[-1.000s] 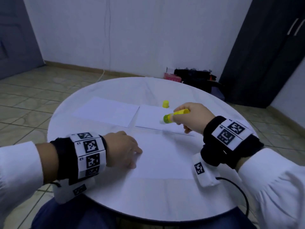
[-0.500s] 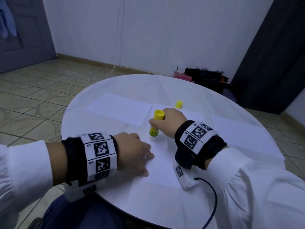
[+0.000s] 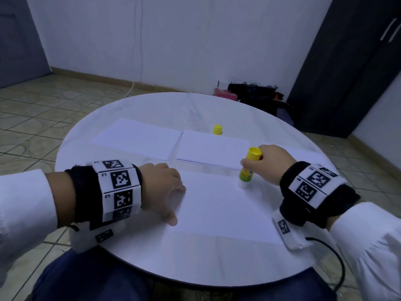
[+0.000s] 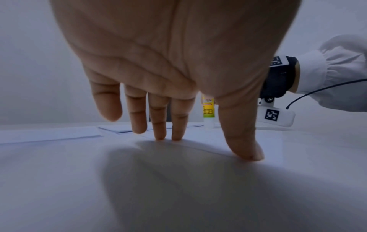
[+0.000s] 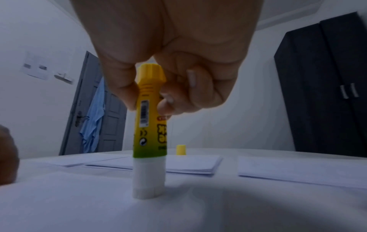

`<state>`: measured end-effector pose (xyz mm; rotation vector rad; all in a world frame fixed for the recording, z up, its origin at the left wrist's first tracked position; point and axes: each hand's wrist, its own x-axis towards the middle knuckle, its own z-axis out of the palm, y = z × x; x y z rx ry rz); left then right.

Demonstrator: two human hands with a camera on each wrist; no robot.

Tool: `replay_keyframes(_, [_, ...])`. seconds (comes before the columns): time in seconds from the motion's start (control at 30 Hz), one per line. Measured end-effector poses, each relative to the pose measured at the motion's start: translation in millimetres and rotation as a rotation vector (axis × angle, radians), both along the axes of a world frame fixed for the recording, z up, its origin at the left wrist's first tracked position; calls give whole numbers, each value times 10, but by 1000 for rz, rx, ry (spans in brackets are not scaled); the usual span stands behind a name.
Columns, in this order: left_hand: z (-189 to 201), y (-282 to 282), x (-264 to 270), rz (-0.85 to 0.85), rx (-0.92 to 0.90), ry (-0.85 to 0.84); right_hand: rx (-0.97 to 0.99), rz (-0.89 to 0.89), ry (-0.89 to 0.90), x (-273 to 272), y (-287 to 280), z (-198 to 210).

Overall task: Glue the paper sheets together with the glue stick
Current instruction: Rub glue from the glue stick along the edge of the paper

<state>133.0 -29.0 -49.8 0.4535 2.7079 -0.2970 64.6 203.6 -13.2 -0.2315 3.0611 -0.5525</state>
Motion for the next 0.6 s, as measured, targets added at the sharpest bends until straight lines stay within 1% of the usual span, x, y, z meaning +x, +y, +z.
replay_keyframes(0.13, [-64,-47,-46,31,61,-5,14,-63,11,-14,251,9])
replay_keyframes(0.23, [-113,-113,-96,159,104,-38,30,-83,2,-33,331,11])
replay_keyframes(0.3, [-119,-113,-100,200,97,-39,39,-89,4,-41,344,15])
replay_keyframes(0.4, [-105,-100,-80,227,74,-20,-48,-81,76,-11,264,64])
replay_keyframes(0.47, [-106,-116,-79,258,73,-18,-110,-7,105,54,93,121])
replay_keyframes(0.6, [-93,-132,-83,285,76,-63,-121,253,14,236,-472,131])
